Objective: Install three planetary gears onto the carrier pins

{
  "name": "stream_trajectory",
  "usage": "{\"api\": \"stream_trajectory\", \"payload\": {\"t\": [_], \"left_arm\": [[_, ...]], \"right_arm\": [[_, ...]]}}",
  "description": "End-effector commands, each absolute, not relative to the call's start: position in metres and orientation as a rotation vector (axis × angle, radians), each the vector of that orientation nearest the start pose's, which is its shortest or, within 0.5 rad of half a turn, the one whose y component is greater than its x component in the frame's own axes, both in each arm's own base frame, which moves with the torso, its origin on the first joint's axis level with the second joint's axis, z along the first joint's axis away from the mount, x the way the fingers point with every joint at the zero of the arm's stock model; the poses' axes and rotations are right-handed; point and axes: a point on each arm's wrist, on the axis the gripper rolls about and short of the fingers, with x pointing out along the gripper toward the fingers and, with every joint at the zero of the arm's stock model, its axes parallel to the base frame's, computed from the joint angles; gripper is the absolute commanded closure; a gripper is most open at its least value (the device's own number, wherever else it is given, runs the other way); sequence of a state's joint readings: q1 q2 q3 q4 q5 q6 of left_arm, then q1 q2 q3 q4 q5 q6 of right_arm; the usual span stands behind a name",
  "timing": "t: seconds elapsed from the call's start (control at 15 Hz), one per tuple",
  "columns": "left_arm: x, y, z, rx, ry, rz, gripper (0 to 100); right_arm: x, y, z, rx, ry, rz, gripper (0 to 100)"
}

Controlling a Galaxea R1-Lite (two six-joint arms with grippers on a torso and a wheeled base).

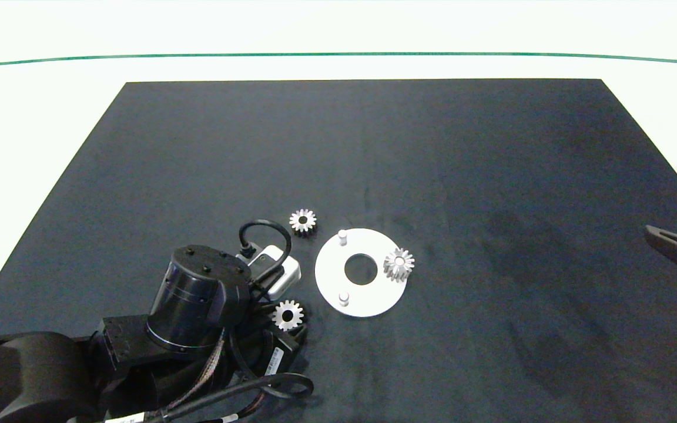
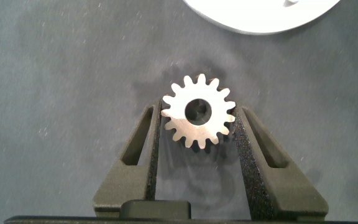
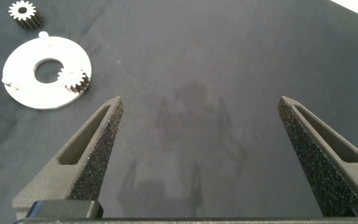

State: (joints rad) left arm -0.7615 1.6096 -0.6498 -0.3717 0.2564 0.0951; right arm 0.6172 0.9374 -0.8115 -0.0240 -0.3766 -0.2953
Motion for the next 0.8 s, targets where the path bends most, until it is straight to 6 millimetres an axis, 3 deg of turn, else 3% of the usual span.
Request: {"api": "stream_trajectory", "payload": {"t": [0.07, 0.47, 0.8], "left_arm": [[0.192, -0.176, 0.136, 0.392, 0.517, -0.516, 68], [0.191, -0.176, 0.141, 0.373, 0.471, -0.515, 80], [0.177, -0.182, 0.165, 0.350, 0.392, -0.571, 91]], "right_arm": [[0.092, 0.055, 0.284, -0.346, 0.056, 0.251, 0], [0.092, 0.055, 0.284, -0.346, 0.056, 0.251, 0], [0.092, 0.055, 0.284, -0.346, 0.056, 0.251, 0]]}}
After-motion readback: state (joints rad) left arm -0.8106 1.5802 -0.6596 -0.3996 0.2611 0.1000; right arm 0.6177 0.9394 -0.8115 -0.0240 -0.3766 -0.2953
